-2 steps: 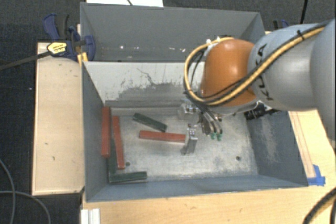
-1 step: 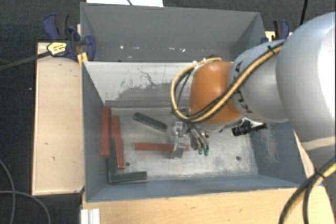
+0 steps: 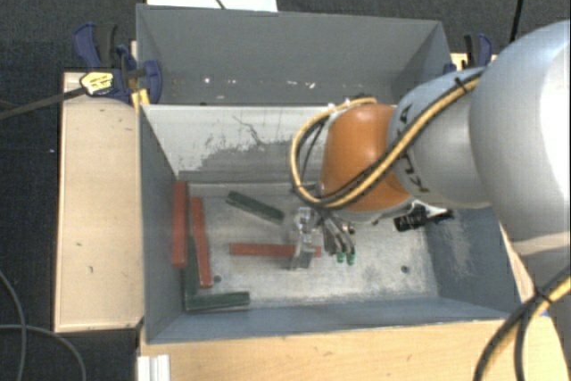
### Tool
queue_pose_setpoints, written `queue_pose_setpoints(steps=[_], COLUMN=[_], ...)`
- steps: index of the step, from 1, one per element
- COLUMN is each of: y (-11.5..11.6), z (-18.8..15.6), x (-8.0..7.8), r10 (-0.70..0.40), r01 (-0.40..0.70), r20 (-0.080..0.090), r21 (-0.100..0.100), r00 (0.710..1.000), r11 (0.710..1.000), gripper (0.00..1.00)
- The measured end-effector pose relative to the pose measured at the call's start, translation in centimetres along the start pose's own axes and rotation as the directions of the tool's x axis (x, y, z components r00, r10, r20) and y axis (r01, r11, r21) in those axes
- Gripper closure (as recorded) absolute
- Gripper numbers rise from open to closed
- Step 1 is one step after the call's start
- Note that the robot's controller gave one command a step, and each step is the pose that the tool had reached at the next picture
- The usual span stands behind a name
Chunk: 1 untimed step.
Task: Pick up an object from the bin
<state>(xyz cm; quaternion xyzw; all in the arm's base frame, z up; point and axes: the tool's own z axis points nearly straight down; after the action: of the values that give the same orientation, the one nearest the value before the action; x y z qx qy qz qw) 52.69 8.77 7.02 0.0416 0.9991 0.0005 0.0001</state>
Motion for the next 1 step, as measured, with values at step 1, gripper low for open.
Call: queue_pose_setpoints(steps=[1], y=[-3.37], z=[-8.52], x=[-4.85], r10=[0.035], r01=[-0.035], r20=[0.002], r21=[0.0], r00=[0.999], r11=[0.999], gripper=[1.0])
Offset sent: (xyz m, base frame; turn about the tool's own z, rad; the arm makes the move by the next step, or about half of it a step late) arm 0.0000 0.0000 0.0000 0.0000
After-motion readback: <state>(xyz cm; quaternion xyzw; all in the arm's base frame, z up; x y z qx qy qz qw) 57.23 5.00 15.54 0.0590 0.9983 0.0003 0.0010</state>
